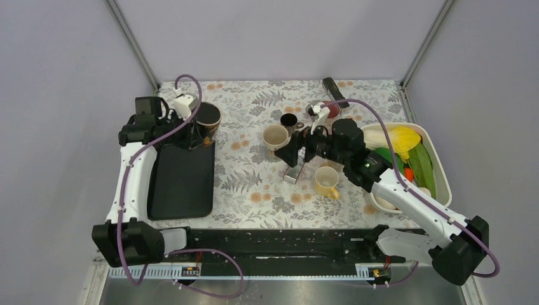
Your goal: Turn the mug right side up
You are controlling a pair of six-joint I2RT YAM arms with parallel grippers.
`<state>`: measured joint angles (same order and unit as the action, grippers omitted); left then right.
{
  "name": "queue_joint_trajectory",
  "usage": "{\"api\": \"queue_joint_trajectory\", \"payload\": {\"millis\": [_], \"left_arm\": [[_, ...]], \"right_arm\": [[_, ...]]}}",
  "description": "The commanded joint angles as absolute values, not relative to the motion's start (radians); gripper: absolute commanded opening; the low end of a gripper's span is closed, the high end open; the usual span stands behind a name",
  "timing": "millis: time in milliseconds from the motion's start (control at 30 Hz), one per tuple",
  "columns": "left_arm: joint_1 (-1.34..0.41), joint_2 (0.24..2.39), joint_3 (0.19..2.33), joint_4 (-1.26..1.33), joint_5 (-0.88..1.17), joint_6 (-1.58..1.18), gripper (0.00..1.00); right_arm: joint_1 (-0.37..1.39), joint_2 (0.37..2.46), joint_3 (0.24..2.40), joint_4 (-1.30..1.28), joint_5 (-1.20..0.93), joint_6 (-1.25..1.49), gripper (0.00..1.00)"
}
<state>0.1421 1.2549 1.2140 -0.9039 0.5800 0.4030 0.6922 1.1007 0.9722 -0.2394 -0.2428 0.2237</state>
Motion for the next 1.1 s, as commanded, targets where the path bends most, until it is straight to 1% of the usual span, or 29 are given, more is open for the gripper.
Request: {"api": "queue_joint_trajectory", "payload": {"millis": [0,133,233,400,533,600,667,833,900,967,1067], "left_arm": [[0.033,1.15,1.397,-0.825,0.714,0.277,0.0],[-0.061,1.169,1.419,-0.855,0.581,0.29,0.0],[-0.066,1.17,1.428,-0.832,0.653,0.24,0.0],[-0.126,1.172,1.539,-0.793,0.634,0.136,0.0],[-0.143,1.164,1.559,-0.761,0.646,0.081,0.0],[-0.156,1.163,1.579,-0.759,0.641,0.073,0.0],[-0.16,1.161,1.589,-0.759,0.63,0.069,0.0],[-0.161,1.143,1.564,-0.738,0.624,0.049,0.0],[-0.161,1.144,1.564,-0.738,0.612,0.05,0.0],[-0.161,1.144,1.56,-0.754,0.564,0.072,0.0],[-0.161,1.139,1.53,-0.756,0.537,0.054,0.0]], "right_arm": [[0.712,1.163,0.987,0.311,-0.434,0.461,0.99],[0.714,1.246,1.024,0.348,-0.425,0.531,0.99],[0.717,1.255,1.004,0.362,-0.432,0.545,0.99],[0.726,1.226,0.919,0.44,-0.381,0.582,0.99],[0.727,1.249,0.853,0.607,-0.386,0.719,0.99],[0.727,1.27,0.852,0.648,-0.386,0.758,0.99],[0.73,1.284,0.872,0.633,-0.371,0.751,0.99],[0.729,1.321,0.881,0.653,-0.35,0.769,0.99],[0.734,1.33,0.892,0.627,-0.34,0.751,0.99],[0.75,1.314,0.912,0.533,-0.296,0.673,0.99],[0.798,1.276,0.922,0.401,-0.163,0.458,0.99]]}}
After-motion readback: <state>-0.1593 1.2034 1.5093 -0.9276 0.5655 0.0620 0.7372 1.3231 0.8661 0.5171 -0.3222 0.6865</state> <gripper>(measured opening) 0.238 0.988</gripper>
